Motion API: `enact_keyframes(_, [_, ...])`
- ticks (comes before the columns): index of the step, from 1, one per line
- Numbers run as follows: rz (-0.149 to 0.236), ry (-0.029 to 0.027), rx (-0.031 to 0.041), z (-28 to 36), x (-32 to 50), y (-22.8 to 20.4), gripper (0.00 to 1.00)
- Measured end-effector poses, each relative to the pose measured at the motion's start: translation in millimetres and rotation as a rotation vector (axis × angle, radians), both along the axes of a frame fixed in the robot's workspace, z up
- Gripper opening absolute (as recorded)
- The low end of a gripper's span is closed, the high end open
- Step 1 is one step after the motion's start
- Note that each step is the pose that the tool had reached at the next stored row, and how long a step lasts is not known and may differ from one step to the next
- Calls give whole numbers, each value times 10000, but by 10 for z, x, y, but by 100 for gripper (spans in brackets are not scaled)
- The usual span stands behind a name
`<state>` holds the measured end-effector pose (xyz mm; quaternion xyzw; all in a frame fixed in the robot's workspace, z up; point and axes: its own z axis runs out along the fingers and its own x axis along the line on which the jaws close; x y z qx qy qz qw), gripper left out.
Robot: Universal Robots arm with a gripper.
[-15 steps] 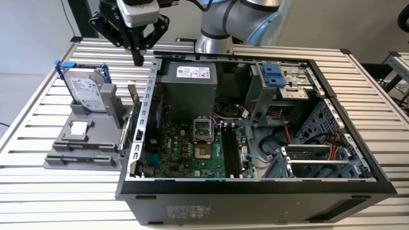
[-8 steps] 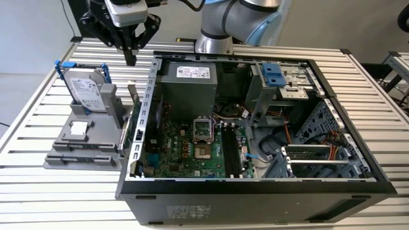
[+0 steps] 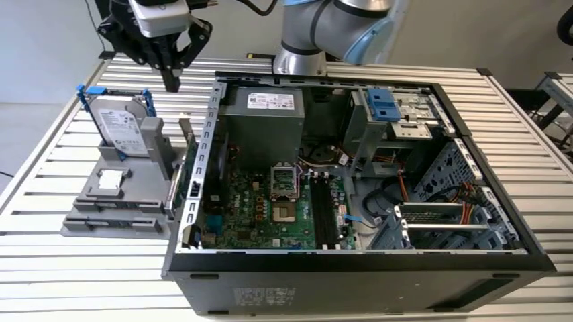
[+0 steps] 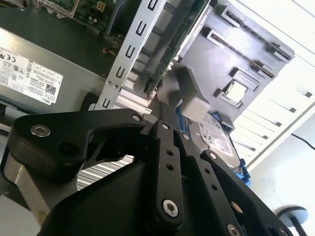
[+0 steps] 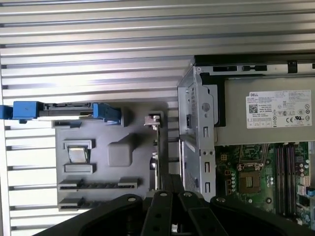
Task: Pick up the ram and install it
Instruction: 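Reach for the ram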
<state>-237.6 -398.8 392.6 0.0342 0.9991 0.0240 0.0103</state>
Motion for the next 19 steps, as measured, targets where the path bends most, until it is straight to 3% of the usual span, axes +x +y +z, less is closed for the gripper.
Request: enact_keyframes(19, [6,0,0,0,-425,0,0])
